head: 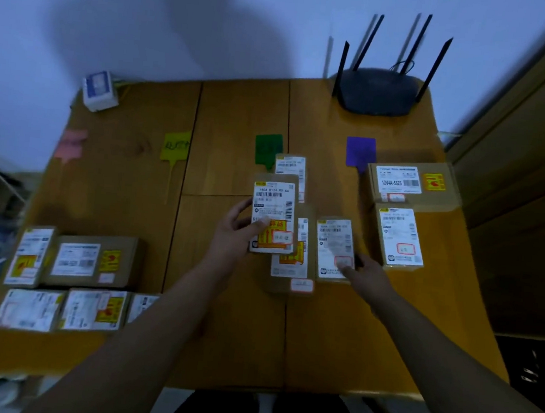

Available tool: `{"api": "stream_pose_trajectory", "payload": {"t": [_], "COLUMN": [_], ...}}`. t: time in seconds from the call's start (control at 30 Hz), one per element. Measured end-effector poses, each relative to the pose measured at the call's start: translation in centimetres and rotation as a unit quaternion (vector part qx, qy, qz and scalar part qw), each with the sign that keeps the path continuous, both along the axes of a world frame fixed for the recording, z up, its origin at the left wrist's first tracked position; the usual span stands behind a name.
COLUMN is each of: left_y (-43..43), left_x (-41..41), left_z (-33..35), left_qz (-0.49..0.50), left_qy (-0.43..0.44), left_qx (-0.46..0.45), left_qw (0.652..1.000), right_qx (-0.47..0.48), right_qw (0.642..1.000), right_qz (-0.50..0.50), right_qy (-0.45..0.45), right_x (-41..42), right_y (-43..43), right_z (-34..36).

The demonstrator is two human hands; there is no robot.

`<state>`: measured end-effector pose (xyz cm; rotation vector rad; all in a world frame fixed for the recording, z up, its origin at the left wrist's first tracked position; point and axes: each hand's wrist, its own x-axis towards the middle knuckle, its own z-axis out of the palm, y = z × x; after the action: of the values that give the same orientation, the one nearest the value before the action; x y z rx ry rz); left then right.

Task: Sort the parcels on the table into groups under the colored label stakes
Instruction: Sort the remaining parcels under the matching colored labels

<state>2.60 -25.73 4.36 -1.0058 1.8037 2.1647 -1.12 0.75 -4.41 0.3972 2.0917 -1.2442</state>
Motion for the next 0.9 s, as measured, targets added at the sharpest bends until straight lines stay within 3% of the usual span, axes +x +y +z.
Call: {"api": "stream_pose_trajectory", "payload": {"t": [0.13,0.27,0.37,0.5,0.77,0.9], "left_y": [-0.4,-1.3,-2.5,-5.2,-15.8,-23.1], "left_x": [-0.1,0.2,1.0,1.9,4.9,6.9], "left_z": [0.4,1.3,2.5,3.8,4.3,3.3], "left_qz": [-0.001,0.010,0.029,0.059,0.123,0.120], "left_qy": [0.004,0.012,0.030,0.054,0.067,0.062], "left_qx": [-0.003,-0.009,-0.014,-0.031,-0.031,-0.077], "left_qw": [1.000,1.000,0.999,0.996,0.990,0.988], "right_qx": [0.037,0.098,0.048,-0.156,-0.171,-0.171], "right_qw": [0.998,0.968,0.948,0.963,0.960,0.961], "right_qz": [0.041,0.108,0.114,0.122,0.116,0.112], "right_qy": [0.008,0.202,0.293,0.181,0.187,0.185], "right_x": [-0.6,-1.7,-2.8,-2.9,-0.3,1.5], "right_y": [0.1,-2.5,-7.0,-14.8,-26.6,-33.9], "right_z": [0.5,3.4,7.2,11.8,12.3,11.6]}}
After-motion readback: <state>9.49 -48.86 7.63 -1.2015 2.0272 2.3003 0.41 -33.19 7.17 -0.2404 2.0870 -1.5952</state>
